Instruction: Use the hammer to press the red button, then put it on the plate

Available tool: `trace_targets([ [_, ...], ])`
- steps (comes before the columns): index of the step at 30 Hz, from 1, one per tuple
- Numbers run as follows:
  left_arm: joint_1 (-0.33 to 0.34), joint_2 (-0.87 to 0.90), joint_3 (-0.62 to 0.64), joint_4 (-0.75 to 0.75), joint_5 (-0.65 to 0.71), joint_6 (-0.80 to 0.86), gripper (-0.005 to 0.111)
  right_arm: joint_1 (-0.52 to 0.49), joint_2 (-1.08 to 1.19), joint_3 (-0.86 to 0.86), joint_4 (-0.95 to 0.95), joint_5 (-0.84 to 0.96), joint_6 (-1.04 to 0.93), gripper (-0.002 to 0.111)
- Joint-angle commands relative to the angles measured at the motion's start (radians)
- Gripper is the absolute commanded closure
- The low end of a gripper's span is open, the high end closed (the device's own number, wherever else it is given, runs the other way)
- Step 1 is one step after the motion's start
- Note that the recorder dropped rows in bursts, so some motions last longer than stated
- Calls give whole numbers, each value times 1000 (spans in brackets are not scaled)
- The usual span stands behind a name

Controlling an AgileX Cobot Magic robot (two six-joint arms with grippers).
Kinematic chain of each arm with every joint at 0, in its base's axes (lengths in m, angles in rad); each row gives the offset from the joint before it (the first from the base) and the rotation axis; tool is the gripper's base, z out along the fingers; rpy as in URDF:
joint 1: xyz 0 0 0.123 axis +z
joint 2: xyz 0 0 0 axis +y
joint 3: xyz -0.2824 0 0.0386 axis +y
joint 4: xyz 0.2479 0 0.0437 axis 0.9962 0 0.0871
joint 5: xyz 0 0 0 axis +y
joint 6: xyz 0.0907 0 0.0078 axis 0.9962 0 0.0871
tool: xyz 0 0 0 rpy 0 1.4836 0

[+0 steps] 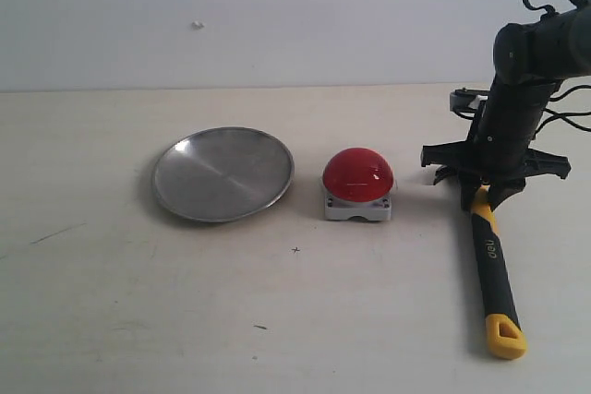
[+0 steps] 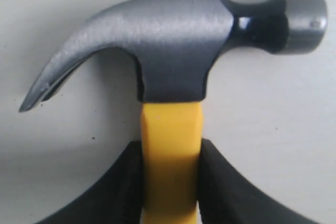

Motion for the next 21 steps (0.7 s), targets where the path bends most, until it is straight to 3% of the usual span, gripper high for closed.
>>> trace_targets([
  [1, 3, -5, 3, -3, -3, -4, 107, 2, 2, 2, -8, -14, -30, 108],
  [10, 3, -5, 3, -3, -3, -2, 107, 2, -55, 2, -8, -44, -42, 108],
  [21, 3, -5, 3, -3, -3, -4, 107, 2, -333, 108, -2, -178, -46, 108],
])
